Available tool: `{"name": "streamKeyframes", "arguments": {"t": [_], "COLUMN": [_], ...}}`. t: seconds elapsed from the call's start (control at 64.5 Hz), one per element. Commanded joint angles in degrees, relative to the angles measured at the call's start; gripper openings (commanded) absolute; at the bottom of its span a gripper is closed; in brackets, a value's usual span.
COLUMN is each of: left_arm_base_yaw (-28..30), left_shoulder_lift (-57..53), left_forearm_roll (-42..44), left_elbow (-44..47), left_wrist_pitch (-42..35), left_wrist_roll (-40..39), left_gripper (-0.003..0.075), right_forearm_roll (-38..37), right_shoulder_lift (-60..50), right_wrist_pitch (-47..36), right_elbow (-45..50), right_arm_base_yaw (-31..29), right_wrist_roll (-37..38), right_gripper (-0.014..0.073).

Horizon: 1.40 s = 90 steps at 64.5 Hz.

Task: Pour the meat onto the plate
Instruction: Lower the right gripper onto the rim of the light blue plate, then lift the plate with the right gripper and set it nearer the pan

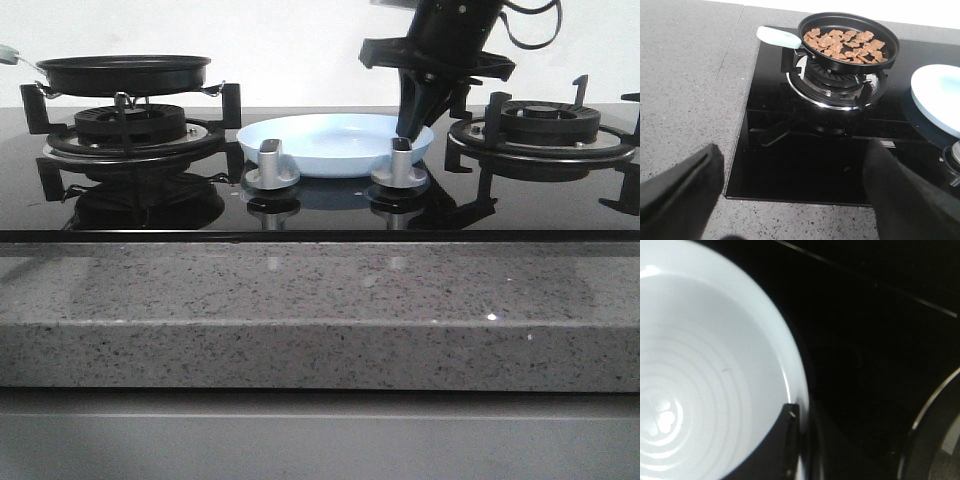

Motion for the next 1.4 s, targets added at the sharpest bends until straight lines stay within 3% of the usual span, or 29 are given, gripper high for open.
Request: {"name": "streamKeyframes", "arguments": {"t": [0.0, 0.372, 0.729, 1.009, 1.148, 1.381], "left_arm_base_yaw": [-0.30, -0.30, -0.30, -0.30, -0.30, -0.30], "left_shoulder_lift": [0.42, 0.42, 0.42, 0.42, 0.42, 0.42], "left_forearm_roll": [-0.11, -0.11, -0.11, -0.21, -0.21, -0.21], "left_elbow": [-1.91, -1.91, -1.91, -1.91, -1.91, -1.91], "left_wrist_pitch": [-4.45, -4.45, -4.45, -4.45, -4.45, -4.45], "left_wrist_roll": [-0.35, -0.35, -0.35, -0.35, -0.35, -0.35], "left_gripper": [0.0566, 0.0566, 0.0566, 0.0566, 0.0566, 0.0566], "right_forearm_roll": [-0.42, 0.47, 3.89, 9.39, 15.98, 19.02], "right_shoulder_lift": [-3.31, -5.85, -14.95, -28.92, -36.79, -41.82], "right_wrist_pitch": [-1.11, -5.23, -3.40, -13.76, -21.16, -27.75], "right_elbow": [-1.73, -2.34, 0.02, 21.78, 35.64, 50.40], "right_arm_base_yaw": [0.06, 0.06, -0.11, 0.24, 0.24, 0.24], "right_wrist_roll": [-0.78, 2.86, 2.99, 0.63, -4.20, -6.24], "right_gripper": [-0.0060, -0.0066, -0.0068, -0.0068, -0.0068, -0.0068]}}
